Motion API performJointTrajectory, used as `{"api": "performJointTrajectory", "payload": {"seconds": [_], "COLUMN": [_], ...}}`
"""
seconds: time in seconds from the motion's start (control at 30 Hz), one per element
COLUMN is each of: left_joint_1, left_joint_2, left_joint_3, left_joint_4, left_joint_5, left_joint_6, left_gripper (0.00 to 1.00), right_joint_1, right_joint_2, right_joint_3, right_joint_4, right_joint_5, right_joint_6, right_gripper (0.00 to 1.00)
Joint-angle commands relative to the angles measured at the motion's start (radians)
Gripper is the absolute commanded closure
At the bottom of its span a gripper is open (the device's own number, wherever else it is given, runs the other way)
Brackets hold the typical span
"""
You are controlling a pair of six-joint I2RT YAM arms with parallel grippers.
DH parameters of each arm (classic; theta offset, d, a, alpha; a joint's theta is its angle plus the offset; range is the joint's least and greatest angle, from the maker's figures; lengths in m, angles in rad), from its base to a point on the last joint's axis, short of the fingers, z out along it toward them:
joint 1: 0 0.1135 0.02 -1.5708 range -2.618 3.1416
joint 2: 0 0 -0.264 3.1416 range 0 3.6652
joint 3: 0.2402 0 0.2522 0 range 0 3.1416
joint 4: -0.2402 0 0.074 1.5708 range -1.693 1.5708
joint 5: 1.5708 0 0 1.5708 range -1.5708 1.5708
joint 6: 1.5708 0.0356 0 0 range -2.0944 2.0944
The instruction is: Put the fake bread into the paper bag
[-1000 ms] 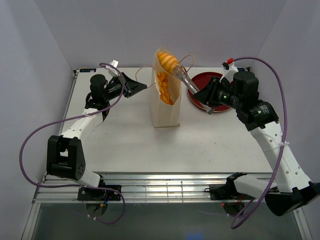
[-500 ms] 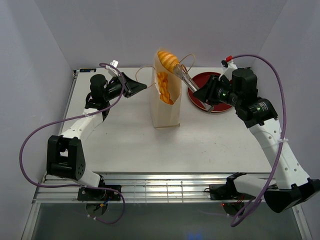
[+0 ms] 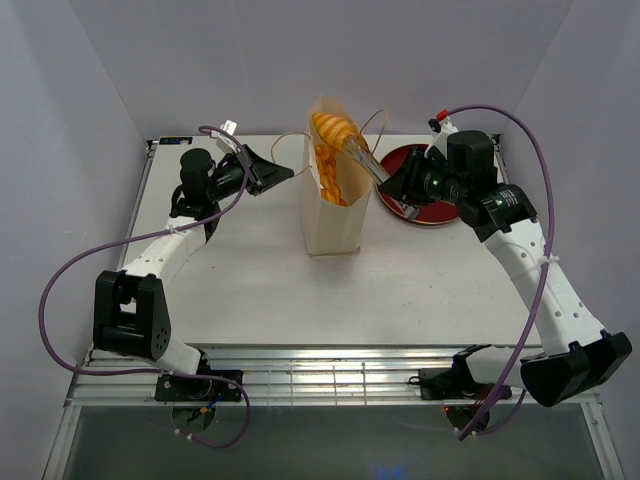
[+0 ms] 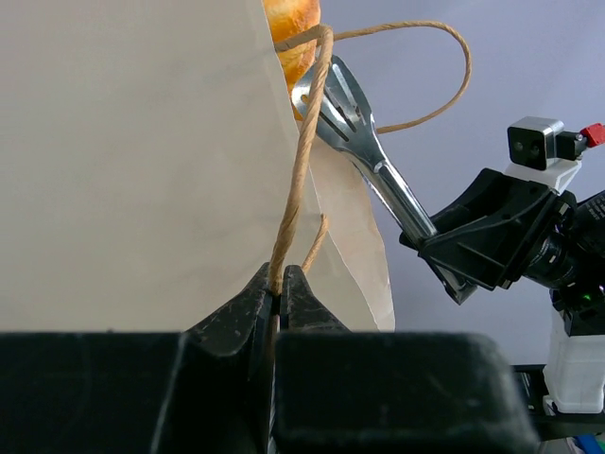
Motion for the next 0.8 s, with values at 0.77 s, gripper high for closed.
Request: {"api": "performJointTrajectory", "payload": {"seconds": [0.77], "left_joint_1": [-0.002], "left_joint_2": [-0.026], "left_joint_3": [-0.001], "left_joint_4": [0.010], "left_joint_5": [0.012], "left_joint_6": [0.009], "left_gripper": [0.91], "right_joint_1": [0.018], "right_joint_2": [0.080], "right_joint_3": [0.095], "right_joint_4": [0.089], "right_joint_5": [0.034], "right_joint_6": [-0.021], "right_gripper": [0.70]}}
